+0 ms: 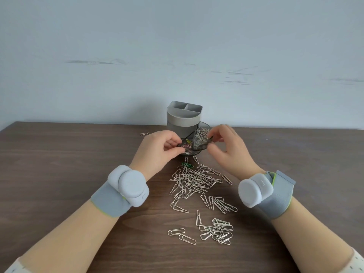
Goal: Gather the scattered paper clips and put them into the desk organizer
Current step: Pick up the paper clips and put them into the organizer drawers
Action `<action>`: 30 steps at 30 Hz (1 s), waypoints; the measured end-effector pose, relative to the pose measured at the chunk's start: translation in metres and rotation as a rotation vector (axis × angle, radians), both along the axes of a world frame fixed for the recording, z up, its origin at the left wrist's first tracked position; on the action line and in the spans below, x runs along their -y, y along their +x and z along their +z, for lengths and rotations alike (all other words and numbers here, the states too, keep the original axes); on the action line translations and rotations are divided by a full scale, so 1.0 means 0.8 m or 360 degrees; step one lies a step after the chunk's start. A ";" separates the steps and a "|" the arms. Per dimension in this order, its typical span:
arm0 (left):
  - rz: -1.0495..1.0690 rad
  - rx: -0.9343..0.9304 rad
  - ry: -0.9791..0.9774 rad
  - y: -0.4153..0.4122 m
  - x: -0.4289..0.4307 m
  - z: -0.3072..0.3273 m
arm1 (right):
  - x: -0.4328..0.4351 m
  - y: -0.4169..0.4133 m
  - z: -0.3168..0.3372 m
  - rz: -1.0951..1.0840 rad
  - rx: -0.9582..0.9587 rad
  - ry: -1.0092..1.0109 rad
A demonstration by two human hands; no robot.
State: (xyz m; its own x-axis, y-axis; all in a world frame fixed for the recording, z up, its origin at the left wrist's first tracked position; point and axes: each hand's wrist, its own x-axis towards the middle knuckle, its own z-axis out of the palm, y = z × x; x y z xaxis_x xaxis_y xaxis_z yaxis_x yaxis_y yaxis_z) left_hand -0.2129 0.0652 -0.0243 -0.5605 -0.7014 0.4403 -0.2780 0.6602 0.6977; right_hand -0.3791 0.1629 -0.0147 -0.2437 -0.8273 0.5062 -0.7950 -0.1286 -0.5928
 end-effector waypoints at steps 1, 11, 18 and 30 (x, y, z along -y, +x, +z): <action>0.0007 0.0003 -0.0009 0.001 0.001 0.000 | -0.001 -0.003 0.001 -0.0018 0.0056 0.0002; -0.0083 -0.0011 0.0059 -0.006 -0.004 -0.005 | 0.001 0.011 -0.001 0.0056 0.0119 0.0002; -0.0043 -0.0253 0.0434 -0.010 -0.006 -0.008 | 0.011 0.020 -0.008 -0.0028 0.0000 -0.0116; 0.0327 -0.0658 0.0772 -0.016 0.022 0.010 | 0.012 0.017 -0.011 -0.0069 -0.0100 0.0014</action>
